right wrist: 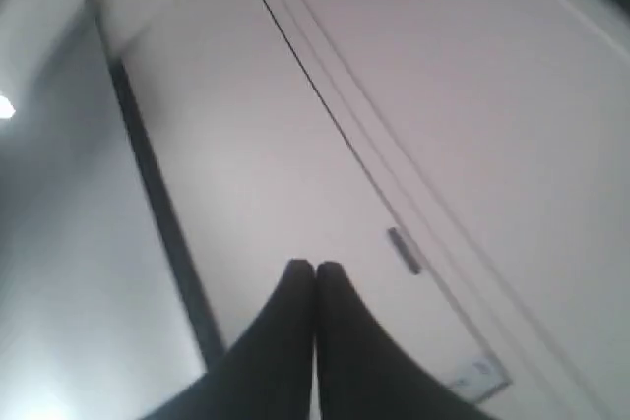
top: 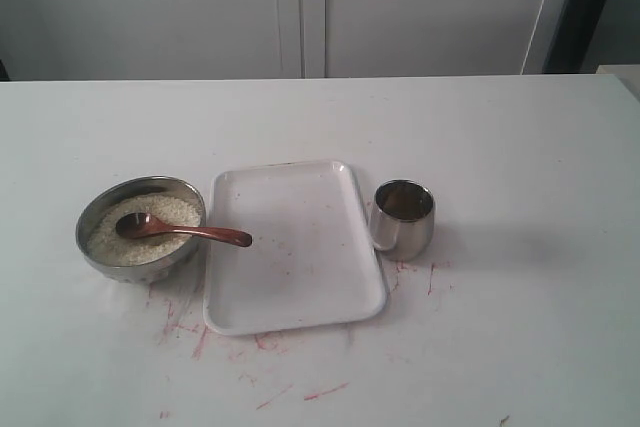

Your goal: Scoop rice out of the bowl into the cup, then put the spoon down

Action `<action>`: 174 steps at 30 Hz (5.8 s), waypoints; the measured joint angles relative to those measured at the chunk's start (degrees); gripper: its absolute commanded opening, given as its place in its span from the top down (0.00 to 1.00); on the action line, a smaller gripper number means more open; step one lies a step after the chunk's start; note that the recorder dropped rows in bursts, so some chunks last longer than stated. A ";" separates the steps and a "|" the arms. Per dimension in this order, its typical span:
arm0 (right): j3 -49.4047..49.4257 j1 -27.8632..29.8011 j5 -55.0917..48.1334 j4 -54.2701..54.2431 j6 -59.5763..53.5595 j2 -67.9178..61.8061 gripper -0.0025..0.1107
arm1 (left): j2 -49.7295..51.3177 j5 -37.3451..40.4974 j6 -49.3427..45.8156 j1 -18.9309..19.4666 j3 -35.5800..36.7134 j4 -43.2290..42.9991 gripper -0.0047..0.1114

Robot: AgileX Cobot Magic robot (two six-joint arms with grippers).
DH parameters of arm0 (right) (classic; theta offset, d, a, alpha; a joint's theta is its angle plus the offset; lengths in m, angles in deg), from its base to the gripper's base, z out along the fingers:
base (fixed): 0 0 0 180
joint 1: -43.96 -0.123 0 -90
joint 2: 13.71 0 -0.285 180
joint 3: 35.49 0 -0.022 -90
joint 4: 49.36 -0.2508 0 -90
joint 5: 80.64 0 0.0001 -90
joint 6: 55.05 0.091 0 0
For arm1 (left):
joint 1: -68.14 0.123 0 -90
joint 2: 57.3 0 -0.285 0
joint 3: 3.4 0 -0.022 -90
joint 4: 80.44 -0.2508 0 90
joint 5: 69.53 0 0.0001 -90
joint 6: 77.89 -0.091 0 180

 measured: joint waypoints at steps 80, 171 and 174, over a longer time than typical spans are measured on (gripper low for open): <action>-90.01 -10.27 -103.55 -30.64 -58.92 -55.05 0.98 | 0.00 0.00 0.00 0.00 0.00 0.00 0.84; -93.29 -39.35 -82.88 -7.27 -77.49 -119.89 0.54 | 0.00 0.00 0.00 0.00 0.00 0.00 0.84; -93.61 -39.35 -83.11 -5.86 -77.17 -120.11 0.54 | 0.00 0.00 0.00 0.00 0.00 0.00 0.84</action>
